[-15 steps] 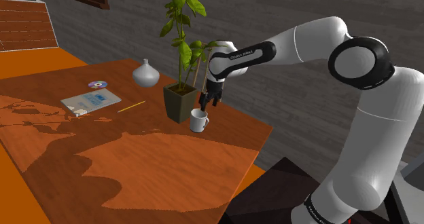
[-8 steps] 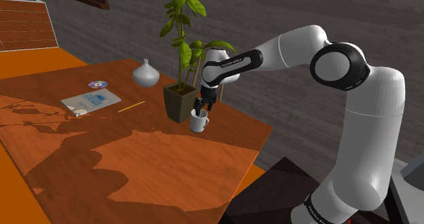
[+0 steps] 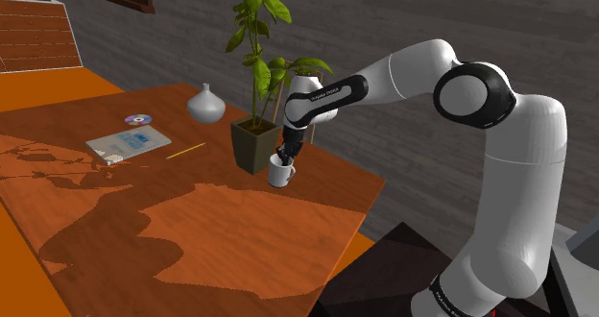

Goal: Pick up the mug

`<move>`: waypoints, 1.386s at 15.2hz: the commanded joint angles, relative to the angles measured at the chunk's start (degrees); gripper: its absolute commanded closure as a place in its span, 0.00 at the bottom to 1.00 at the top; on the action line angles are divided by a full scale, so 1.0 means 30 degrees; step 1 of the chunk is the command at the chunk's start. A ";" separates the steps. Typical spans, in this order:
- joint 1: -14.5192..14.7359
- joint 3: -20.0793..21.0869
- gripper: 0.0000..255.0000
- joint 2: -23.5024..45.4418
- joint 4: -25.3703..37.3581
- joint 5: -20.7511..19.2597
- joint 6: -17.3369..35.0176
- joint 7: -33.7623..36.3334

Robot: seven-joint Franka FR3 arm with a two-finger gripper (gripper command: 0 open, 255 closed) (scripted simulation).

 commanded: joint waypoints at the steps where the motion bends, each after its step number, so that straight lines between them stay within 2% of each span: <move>1: 0.0001 0.0001 1.00 0.0005 -0.0001 0.0000 0.0004 0.0000; 6: 0.0010 0.0005 1.00 0.0003 -0.0014 0.0000 0.0016 0.0013; 21: -0.0040 0.0039 1.00 -0.1767 0.1439 0.0047 -0.3202 0.0142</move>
